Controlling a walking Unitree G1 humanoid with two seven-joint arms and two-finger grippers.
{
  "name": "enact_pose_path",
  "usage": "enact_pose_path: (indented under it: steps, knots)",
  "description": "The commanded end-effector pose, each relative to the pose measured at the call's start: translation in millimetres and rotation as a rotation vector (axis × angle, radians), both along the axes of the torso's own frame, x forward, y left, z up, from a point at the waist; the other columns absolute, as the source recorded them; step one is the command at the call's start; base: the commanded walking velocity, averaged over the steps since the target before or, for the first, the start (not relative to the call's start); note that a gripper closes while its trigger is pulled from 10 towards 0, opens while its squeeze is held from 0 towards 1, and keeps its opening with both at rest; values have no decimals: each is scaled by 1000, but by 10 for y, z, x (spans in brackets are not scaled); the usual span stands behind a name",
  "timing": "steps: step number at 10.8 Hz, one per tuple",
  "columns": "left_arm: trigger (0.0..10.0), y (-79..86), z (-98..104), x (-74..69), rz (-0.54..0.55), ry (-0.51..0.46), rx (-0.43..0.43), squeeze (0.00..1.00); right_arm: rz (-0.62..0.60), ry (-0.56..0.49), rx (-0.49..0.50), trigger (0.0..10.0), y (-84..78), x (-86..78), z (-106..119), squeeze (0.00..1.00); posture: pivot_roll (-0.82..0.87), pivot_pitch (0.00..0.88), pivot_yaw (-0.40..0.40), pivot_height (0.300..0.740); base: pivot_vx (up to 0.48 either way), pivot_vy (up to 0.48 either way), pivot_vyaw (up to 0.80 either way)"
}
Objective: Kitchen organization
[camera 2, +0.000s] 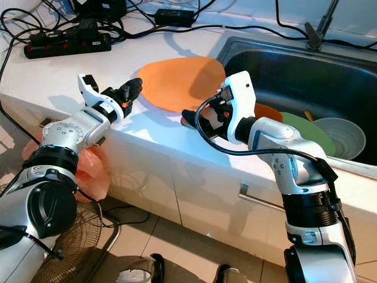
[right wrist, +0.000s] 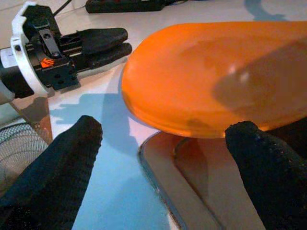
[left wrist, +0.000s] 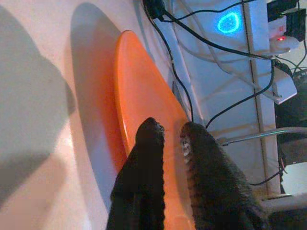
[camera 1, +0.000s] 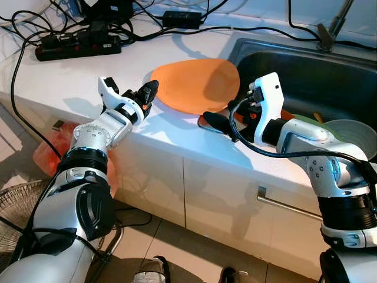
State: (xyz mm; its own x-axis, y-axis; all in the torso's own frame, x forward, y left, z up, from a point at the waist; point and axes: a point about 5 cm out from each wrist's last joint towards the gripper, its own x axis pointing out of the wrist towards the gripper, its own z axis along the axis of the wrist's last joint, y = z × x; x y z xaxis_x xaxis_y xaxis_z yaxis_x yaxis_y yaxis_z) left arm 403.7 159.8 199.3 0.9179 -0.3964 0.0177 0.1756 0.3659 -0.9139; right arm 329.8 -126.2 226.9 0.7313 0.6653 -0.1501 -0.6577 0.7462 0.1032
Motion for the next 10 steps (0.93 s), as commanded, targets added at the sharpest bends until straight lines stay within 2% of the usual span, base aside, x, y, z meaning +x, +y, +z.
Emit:
enact_pose_path:
  steps: [1, 7, 8, 9, 10]
  knots:
    - [0, -98, -377, -91, -43, 159, 21, 0, 12, -7, -10, 10000, 30, -33, 7, 0, 41, 163, 54, 740, 0, 0, 0]
    - [0, -90, -410, -104, -45, 169, 13, 0, 10, -6, -11, 10000, 36, -24, -9, 0, 40, 163, 53, 740, 0, 0, 0]
    - [0, -69, -320, -74, -31, 99, 52, 0, 9, -6, -13, 10000, 37, -23, -17, 0, 39, 163, 54, 740, 0, 0, 0]
    - [0, -70, -102, -50, -63, -44, 71, 0, 6, -5, -15, 10000, 32, -22, -22, 0, 41, 163, 54, 740, 0, 0, 0]
    - [0, -66, -30, -57, -82, -86, 73, 0, 6, -5, -15, 10000, 32, -22, -24, 0, 41, 163, 54, 740, 0, 0, 0]
